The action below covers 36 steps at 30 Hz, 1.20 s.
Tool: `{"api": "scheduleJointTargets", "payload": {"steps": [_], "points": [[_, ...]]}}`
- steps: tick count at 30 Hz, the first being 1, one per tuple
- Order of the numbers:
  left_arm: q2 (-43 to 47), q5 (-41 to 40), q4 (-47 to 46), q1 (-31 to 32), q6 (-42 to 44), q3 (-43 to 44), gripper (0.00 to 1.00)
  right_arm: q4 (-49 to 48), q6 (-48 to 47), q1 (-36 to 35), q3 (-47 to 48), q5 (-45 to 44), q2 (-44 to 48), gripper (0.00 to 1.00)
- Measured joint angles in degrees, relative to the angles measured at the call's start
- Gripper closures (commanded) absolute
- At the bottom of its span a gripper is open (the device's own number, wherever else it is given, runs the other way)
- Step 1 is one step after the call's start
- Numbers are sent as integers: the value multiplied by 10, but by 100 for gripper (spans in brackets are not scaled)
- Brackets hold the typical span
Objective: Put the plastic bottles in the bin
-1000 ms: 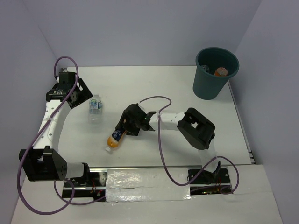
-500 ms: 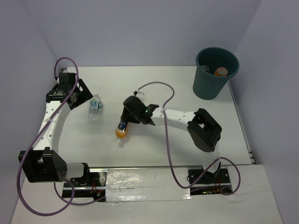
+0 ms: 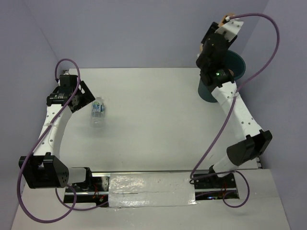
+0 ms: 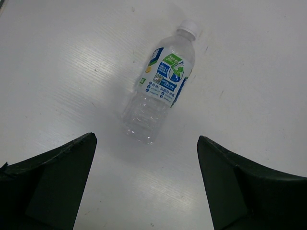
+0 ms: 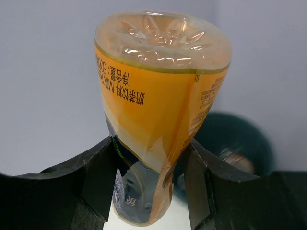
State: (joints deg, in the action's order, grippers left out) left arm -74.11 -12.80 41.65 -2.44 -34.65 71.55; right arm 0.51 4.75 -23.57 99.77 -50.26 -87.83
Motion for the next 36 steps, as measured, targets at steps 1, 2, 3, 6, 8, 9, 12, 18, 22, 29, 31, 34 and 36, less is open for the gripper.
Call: {"api": "scheduleJointTargets", "payload": {"steps": [1,2,3,6,8,9,12,18,22,29,31,34,36], "points": [[0,0,0,0,0,0,1,-3,-10,19,13,-10,-7,62],[0,0,0,0,0,0,1,-6,-18,40,28,-18,-17,62],[0,0,0,0,0,0,1,-10,-24,58,40,-21,-28,62],[0,1,3,0,0,0,1,-27,-34,106,49,-30,-54,62],[-1,2,3,0,0,0,1,-36,-37,132,50,-31,-75,61],[-1,3,3,0,0,0,1,-37,-35,146,53,-31,-90,61],[-6,7,3,0,-1,1,1,-39,-23,170,52,-28,-126,61],[-19,11,3,0,-2,1,1,-59,7,191,-22,-24,-144,29],[-20,11,3,0,-2,1,0,-72,27,190,-64,-10,-145,8],[-20,12,2,0,-2,1,1,-105,26,179,-111,16,-117,6],[-20,14,2,0,-3,1,1,-112,19,172,-109,25,-96,6],[-20,16,1,0,-3,1,1,-113,10,160,-93,47,-60,6],[-20,17,1,0,-3,1,1,-102,6,146,-67,77,-37,6]]}}
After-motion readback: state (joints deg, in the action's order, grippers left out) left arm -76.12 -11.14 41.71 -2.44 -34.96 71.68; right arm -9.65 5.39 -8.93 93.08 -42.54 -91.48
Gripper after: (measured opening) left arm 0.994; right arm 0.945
